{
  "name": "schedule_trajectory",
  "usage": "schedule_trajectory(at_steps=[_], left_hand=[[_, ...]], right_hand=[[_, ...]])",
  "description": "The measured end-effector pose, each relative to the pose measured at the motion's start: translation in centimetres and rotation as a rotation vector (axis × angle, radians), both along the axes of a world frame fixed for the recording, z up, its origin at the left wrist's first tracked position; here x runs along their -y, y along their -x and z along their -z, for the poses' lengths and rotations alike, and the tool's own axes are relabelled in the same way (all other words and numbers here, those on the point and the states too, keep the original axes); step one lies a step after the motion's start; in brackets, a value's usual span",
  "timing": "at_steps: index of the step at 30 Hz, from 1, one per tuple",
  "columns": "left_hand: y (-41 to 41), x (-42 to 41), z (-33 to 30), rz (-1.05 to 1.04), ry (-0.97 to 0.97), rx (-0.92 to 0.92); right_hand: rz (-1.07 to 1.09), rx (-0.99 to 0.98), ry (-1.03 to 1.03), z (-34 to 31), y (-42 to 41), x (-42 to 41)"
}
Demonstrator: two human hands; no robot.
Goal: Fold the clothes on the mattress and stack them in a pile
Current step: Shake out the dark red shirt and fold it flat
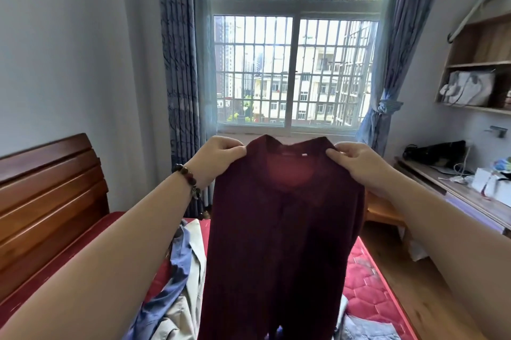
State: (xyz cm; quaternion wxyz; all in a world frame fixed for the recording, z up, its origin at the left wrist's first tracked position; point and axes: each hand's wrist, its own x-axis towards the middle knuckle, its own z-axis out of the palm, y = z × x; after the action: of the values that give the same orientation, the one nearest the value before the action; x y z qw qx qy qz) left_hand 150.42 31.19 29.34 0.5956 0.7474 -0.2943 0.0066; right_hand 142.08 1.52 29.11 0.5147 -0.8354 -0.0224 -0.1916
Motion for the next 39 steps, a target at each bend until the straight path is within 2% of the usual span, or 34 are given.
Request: schedule_trajectory(at_steps=[2, 4, 8, 11, 14, 16, 19, 23, 25, 27, 32, 33, 34, 37, 39], left_hand=[[-0.1, -0.2, -0.4, 0.047, 0.144, -0.22], [-0.2, -0.6, -0.5, 0.16, 0.174, -0.349], [-0.4, -1.1, -0.4, 0.241, -0.104, -0.176], [-0.6, -0.1, 0.1, 0.068, -0.048, -0.144], [-0.2, 2.3, 1.0, -0.246, -0.068, 0.021], [0.6, 4.2, 1.5, -0.409, -0.072, 0.128], [2.1, 6.4, 1.6, -0.426, 0.008, 0.111], [3.3, 8.4, 1.5, -0.309, 0.045, 0.114], [3.5, 8.6, 1.5, -0.247, 0.078, 0.13], [3.7, 8.3, 1.4, -0.176, 0.079, 0.132], [4.2, 7.0, 1.4, -0.006, -0.082, 0.237], [4.1, 6.8, 1.2, -0.003, -0.075, 0.239], [4.1, 6.5, 1.0, 0.002, -0.06, 0.224], [4.2, 5.5, 0.5, 0.074, -0.015, 0.125], [4.3, 4.9, 0.2, 0.117, -0.047, 0.125]], right_hand=[[-0.061, -0.023, -0.032, -0.3, 0.2, 0.1], [-0.09, -0.026, -0.107, -0.7, 0.3, 0.1], [-0.097, -0.02, -0.189, -1.1, 0.1, 0.5], [-0.017, -0.007, -0.149, -0.9, -0.1, 0.3], [0.271, 0.097, 0.231, 0.0, -1.5, -0.6], [0.402, 0.172, 0.327, 0.6, -2.1, -2.1], [0.38, 0.181, 0.174, 1.3, -2.4, -5.0], [0.106, 0.077, -0.247, 1.2, -2.1, -8.3], [-0.005, 0.04, -0.383, 0.9, -1.6, -8.9], [-0.073, 0.016, -0.451, 0.4, -1.1, -9.0], [-0.191, -0.047, -0.549, -1.3, 0.1, -8.7], [-0.203, -0.037, -0.492, -1.6, 0.3, -8.4], [-0.177, -0.004, -0.348, -2.0, 0.4, -8.0], [-0.013, 0.155, 0.278, -3.4, 1.0, -6.2], [-0.096, 0.182, 0.472, -4.4, 1.4, -5.5]])
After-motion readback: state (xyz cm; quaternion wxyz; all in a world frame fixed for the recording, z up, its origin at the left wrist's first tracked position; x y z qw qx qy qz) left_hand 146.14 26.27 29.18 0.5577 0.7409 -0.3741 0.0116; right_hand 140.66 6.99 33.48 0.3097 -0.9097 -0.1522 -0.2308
